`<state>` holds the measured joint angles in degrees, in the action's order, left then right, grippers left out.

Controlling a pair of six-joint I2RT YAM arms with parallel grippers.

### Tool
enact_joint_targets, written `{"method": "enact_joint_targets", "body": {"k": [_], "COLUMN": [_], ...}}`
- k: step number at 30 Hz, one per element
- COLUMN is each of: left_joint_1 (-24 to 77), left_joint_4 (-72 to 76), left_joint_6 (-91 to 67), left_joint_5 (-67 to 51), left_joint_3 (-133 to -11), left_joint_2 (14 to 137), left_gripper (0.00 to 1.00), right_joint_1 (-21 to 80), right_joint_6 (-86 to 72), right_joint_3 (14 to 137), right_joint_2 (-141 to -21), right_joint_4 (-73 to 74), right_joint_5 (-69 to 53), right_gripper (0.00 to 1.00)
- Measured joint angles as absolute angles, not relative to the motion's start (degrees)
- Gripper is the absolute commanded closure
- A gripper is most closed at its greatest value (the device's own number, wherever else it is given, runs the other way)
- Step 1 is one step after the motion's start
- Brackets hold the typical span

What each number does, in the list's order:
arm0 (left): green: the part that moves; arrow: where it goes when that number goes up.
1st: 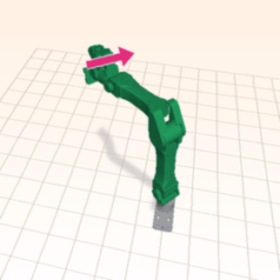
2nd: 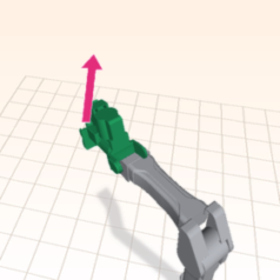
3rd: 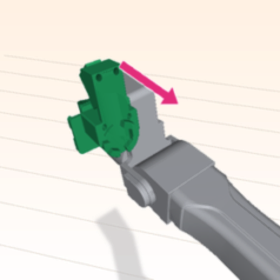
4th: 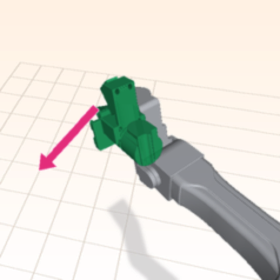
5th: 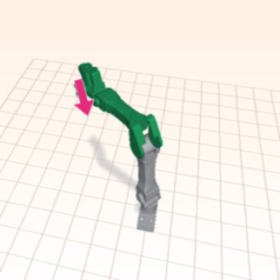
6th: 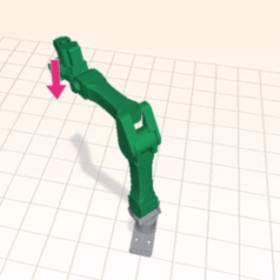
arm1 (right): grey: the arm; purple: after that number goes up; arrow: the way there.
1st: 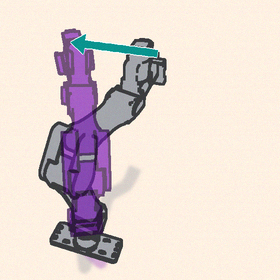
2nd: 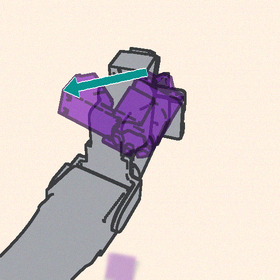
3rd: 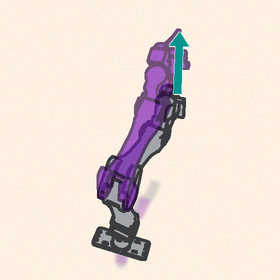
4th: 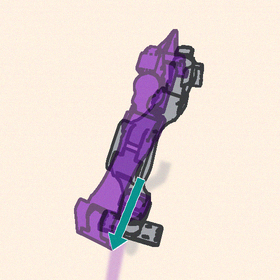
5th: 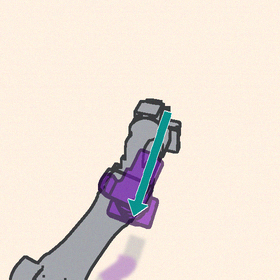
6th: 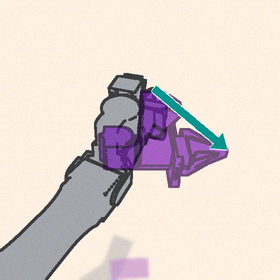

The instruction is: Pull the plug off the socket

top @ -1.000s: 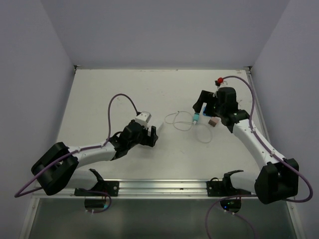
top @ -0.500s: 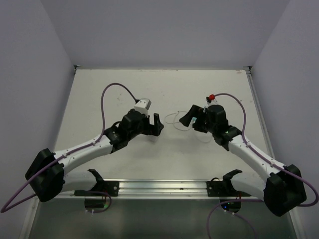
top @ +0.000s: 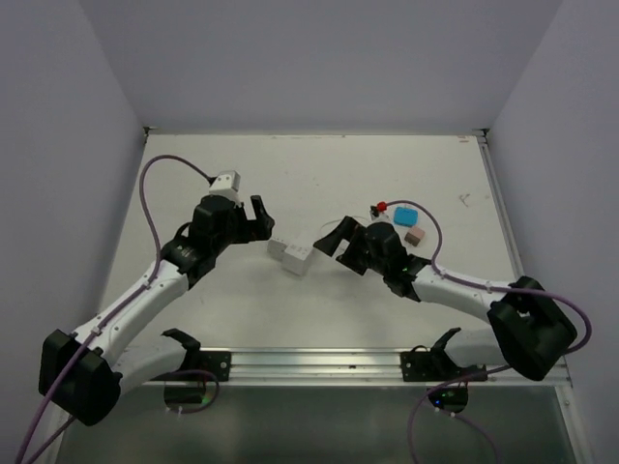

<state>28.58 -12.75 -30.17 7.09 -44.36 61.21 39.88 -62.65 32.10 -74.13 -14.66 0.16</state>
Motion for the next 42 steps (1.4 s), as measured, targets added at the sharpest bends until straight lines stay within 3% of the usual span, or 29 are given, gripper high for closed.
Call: {"method": "enact_joint_targets", "body": {"k": [12, 30, 42], "left_joint_1": [13.7, 10.3, 10.0], "left_joint_4": [-16.0, -15.5, -15.3], "left_joint_6": [-27.1, -25.9, -25.9], "left_joint_5": [0.4, -3.0, -3.9], "left_joint_3": [-37.6, -34.9, -34.8], "left_joint_2": [51.3, 49.6, 49.7], "left_gripper": [0.00, 0.00, 0.00], "right_joint_1": [44.1, 46.2, 46.5], "right_joint_6": [-69.9, -78.7, -80.0], "right_joint_3": [31.6, 27.2, 26.0], "right_joint_2": [-89.1, -99.7, -101.9], "right_joint_4": [-30.4, -52.3, -58.6], "right_joint_5": [-1.3, -2.4, -0.8], "right_gripper": [0.01, 0.03, 0.23]}}
